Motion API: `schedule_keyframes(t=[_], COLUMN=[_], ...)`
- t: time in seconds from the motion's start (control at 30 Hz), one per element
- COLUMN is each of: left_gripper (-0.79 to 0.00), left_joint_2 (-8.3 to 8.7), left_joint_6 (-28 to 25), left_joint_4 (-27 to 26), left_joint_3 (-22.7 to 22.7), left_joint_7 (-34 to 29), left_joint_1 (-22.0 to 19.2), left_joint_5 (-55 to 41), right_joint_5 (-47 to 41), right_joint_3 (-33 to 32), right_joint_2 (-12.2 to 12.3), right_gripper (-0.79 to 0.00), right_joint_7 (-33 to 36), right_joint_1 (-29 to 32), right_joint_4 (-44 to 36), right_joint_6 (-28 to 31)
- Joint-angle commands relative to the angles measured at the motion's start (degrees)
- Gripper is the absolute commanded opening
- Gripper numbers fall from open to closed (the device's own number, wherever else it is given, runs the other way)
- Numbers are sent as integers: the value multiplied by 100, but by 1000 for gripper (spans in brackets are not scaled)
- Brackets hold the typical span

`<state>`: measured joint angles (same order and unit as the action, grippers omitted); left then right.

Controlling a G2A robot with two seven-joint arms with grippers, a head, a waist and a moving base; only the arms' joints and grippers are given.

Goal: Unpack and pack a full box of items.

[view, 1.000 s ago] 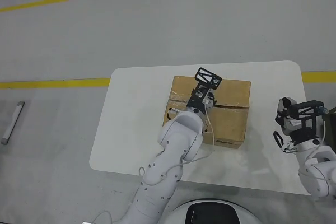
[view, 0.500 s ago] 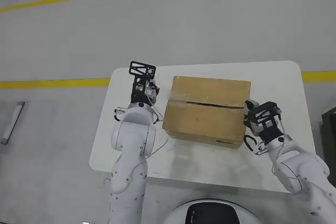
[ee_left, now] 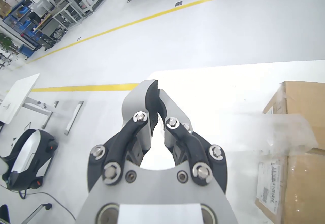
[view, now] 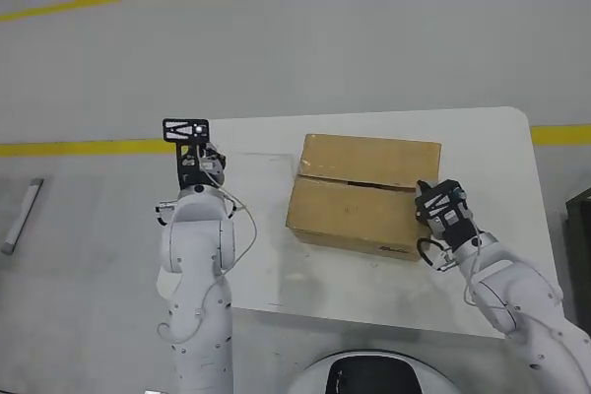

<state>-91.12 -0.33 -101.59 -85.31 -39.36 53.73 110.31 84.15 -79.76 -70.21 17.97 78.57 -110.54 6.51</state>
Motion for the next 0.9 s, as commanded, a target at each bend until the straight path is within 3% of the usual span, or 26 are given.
schedule_keyframes(t=[0.0, 0.17, 0.2, 0.23, 0.27, 0.57, 0.87], left_gripper=[-785, -785, -643, -200, 0, 0, 0], left_joint_2=[20, 56, 62, 71, 76, 105, 151], left_joint_6=[-17, 106, 122, 129, 160, 393, 307], left_joint_4=[64, 221, 248, 275, 302, 163, 4], left_joint_3=[-93, -343, -382, -422, -464, -692, -744], left_joint_7=[35, 87, 83, 73, 33, 181, 220], left_joint_1=[-39, -115, -127, -142, -158, -237, -235], left_joint_5=[38, 7, -11, 7, -4, -433, -569], right_joint_5=[16, 53, 55, 63, 67, 24, -62], right_joint_3=[35, 59, 58, 60, 58, 8, -100], right_joint_2=[-6, -14, -15, -16, -18, -33, -47], right_gripper=[-785, -785, -785, -785, -785, -785, -785], right_joint_7=[27, 93, 109, 128, 144, 250, 277], right_joint_1=[-20, -46, -46, -48, -51, -37, -63], right_joint_4=[-6, -18, -16, -22, -30, -104, -165], right_joint_6=[-15, -44, -53, -56, -70, -206, -351])
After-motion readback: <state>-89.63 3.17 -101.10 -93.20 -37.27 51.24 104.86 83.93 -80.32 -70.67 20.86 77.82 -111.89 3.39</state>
